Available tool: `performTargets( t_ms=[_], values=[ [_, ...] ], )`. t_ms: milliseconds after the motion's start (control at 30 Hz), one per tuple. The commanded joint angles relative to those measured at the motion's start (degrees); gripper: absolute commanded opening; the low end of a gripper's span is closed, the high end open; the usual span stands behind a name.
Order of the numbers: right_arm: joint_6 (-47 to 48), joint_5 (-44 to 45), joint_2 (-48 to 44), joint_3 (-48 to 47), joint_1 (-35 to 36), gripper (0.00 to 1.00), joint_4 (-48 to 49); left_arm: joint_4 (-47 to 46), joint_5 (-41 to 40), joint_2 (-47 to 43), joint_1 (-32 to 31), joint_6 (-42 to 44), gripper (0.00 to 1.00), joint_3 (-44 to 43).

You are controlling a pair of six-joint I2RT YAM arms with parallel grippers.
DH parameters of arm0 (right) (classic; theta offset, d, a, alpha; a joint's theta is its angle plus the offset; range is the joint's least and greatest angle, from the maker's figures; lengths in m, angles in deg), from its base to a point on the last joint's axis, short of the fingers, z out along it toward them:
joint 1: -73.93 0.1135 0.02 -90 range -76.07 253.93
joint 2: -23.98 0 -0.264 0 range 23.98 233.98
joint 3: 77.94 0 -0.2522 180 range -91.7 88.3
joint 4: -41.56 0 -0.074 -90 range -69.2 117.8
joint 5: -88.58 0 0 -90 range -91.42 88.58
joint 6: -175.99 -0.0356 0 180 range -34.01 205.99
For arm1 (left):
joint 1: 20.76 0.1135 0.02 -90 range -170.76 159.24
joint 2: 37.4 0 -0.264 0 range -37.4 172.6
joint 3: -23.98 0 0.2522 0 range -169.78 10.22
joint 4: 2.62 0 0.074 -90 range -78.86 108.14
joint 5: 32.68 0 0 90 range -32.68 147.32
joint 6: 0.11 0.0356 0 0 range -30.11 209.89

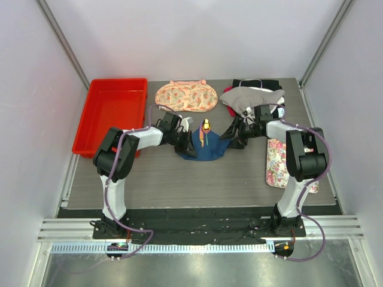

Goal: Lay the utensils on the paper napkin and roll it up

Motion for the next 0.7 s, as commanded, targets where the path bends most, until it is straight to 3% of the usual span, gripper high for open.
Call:
performTargets(
  t_ms=[0,33,67,100,367,667],
  values=[
    [-0.95,-1.02,-1.36,-0.49,0.68,0.53,2.13,-0.55,-2.42,2.16,0.24,1.01,0.11,-1.14],
    [-1.13,-1.11,-0.75,-0.93,0.94,0.47,2.21,-0.55,-2.42,2.16,0.24,0.92,0.12,-1.14],
    [-1.04,-1.19,-0.39,-1.28,1.29,0.34,2.21,-0.55,-2.42,2.16,0.24,0.84,0.12,-1.23],
    [-1.39,-1.37,-0.04,-1.46,2.08,0.29,2.21,-0.64,-2.42,2.24,0.24,0.66,0.12,-1.23],
    [-2.36,-1.02,3.65,-6.56,6.74,0.04,3.0,-0.55,-2.33,2.33,0.24,0.66,0.11,-1.23],
    [-8.94,-0.76,8.13,-8.23,11.75,0.01,8.98,-0.46,-2.24,2.33,0.24,0.66,0.11,-1.23]
  ],
)
